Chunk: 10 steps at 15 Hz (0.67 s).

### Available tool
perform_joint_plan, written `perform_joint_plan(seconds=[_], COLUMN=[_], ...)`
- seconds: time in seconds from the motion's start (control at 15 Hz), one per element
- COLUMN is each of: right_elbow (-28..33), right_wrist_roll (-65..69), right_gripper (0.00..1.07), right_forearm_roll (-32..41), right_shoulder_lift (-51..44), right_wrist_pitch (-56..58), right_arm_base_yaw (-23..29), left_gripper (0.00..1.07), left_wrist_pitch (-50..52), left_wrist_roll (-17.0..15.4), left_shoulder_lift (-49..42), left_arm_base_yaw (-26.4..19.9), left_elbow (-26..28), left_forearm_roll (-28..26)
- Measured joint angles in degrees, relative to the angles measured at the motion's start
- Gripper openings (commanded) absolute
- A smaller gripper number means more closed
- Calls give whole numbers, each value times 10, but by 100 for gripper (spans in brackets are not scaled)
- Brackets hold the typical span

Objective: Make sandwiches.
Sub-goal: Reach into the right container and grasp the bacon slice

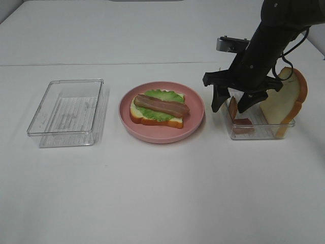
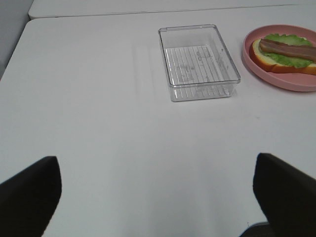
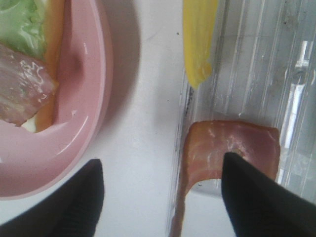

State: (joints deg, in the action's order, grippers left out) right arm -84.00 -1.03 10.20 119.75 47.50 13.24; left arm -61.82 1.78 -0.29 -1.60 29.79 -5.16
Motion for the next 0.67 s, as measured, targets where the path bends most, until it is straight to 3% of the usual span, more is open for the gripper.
perform_joint_plan(seconds=[0.67], right_elbow=[0], right_wrist_roll=[1], right_gripper=[53], right_forearm_roll=[7], right_shoulder_lift=[0], right_wrist_pitch=[0], right_arm_base_yaw=[0], left_gripper=[98], left_wrist_pitch=[0], left_wrist_roll=[0], left_shoulder_lift=[0], left_arm_base_yaw=[0], left_elbow=[0], left_forearm_roll=[0])
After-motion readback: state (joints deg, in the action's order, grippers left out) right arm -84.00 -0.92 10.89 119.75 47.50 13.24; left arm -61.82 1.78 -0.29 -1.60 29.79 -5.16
